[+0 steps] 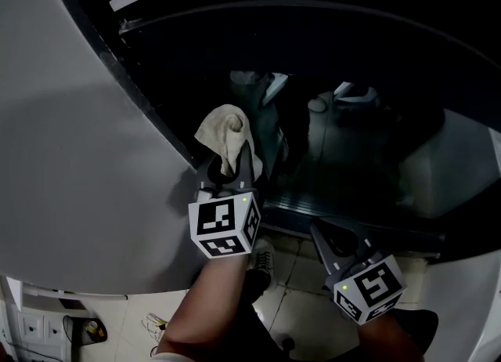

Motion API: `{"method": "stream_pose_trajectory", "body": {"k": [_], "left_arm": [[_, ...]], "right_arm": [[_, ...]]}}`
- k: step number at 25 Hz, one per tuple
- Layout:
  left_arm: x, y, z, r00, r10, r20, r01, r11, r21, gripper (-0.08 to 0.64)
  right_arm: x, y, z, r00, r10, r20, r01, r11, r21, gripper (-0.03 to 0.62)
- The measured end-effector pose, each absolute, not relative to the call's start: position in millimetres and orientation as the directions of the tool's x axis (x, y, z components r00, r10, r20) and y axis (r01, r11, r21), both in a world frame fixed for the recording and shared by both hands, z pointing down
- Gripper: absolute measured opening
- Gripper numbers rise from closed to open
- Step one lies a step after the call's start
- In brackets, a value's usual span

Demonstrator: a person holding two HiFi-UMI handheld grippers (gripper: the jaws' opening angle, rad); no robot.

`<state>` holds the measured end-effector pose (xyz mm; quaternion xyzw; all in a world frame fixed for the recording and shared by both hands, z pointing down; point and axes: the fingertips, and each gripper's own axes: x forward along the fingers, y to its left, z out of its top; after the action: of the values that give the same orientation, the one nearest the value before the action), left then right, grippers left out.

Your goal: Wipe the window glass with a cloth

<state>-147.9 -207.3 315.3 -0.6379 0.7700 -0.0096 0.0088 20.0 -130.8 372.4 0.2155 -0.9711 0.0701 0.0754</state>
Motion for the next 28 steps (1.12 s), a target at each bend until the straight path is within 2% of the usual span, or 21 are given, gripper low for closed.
{"method": "stream_pose_trajectory", "body": {"k": [8, 28], "left_arm": [[-141, -213, 317, -0.172, -0.985, 0.011, -0.985, 0.172, -0.012, 0.106], [-53, -224, 325, -0.083, -0.996, 0.030, -0.997, 0.083, 0.001, 0.106]], "right_arm": [[25, -132, 371, -0.894, -0.415, 0.169, -0.436, 0.894, -0.108, 0.002], [92, -138, 360, -0.865, -0.487, 0.123, -0.501, 0.854, -0.140, 0.002]]}}
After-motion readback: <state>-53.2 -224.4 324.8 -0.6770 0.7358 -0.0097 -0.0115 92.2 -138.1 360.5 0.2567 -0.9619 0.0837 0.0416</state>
